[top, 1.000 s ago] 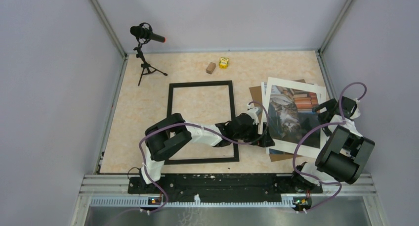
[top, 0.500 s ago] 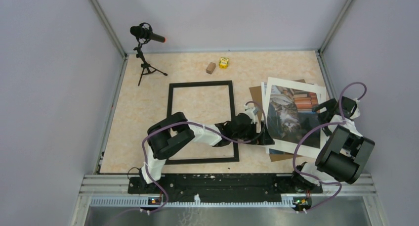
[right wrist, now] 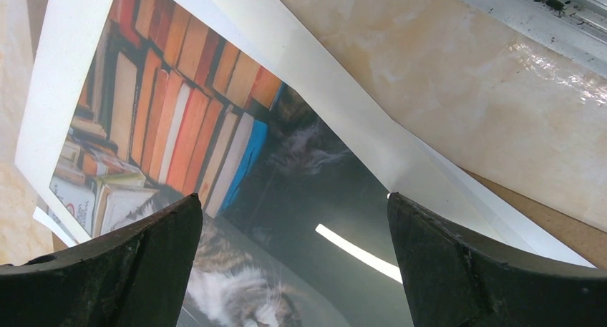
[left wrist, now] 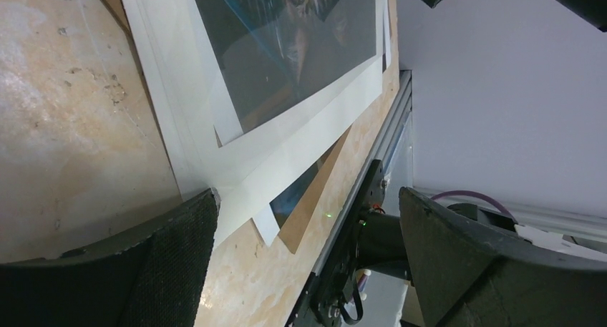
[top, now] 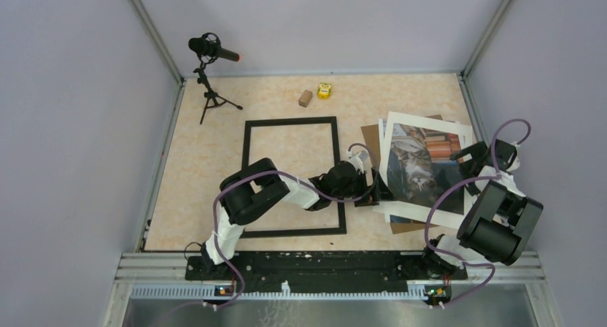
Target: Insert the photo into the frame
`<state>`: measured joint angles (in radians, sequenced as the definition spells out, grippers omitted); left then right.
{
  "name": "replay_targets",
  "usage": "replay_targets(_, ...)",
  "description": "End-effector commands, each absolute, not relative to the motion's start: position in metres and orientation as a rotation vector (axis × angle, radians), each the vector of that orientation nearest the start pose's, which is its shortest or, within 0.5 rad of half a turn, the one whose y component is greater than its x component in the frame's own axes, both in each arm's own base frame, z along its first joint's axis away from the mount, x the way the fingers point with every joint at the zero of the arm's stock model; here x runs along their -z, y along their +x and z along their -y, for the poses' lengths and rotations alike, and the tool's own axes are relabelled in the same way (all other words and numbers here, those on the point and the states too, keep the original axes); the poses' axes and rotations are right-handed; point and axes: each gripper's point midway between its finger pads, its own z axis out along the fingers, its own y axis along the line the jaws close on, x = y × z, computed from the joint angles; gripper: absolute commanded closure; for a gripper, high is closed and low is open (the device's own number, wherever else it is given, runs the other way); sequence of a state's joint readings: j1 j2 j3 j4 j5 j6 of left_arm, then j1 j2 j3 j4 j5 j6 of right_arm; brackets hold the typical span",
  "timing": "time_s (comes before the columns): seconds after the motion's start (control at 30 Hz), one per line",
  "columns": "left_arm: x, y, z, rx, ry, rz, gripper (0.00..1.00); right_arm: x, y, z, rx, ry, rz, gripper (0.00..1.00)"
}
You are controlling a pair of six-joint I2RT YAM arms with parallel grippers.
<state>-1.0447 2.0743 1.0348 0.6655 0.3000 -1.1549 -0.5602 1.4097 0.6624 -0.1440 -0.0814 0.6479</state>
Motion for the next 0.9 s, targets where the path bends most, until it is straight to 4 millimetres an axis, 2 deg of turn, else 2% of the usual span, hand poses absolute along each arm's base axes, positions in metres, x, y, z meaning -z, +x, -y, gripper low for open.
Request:
replay_targets(0.0,-0.058,0.192,0.508,1.631,0.084,-2.375,0.02,0.0,0.263,0.111,-0.187,1.502,-2.204,0.01)
replay_targets(0.17,-0.059,0.199,0.498,1.658,0.024,-2.345,0.05,0.001,0.264,0.11,-0.193,1.503,-2.203,0.01)
replay_targets(0.37,-0.073,0.209,0.5,1.789,-0.001,-2.254,0.17,0.001,0.264,0.109,-0.2,1.502,-2.202,0.01)
replay_targets(0.53,-0.08,0.216,0.509,1.861,0.004,-2.204,0.28,0.001,0.264,0.108,-0.206,1.502,-2.203,0.01)
replay_targets(0.8,-0.086,0.231,0.525,1.871,0.045,-2.162,0.45,0.002,0.265,0.107,-0.215,1.501,-2.203,0.01)
replay_targets(0.87,-0.084,0.235,0.53,1.867,0.052,-2.168,0.52,0.002,0.265,0.106,-0.221,1.5,-2.203,0.01)
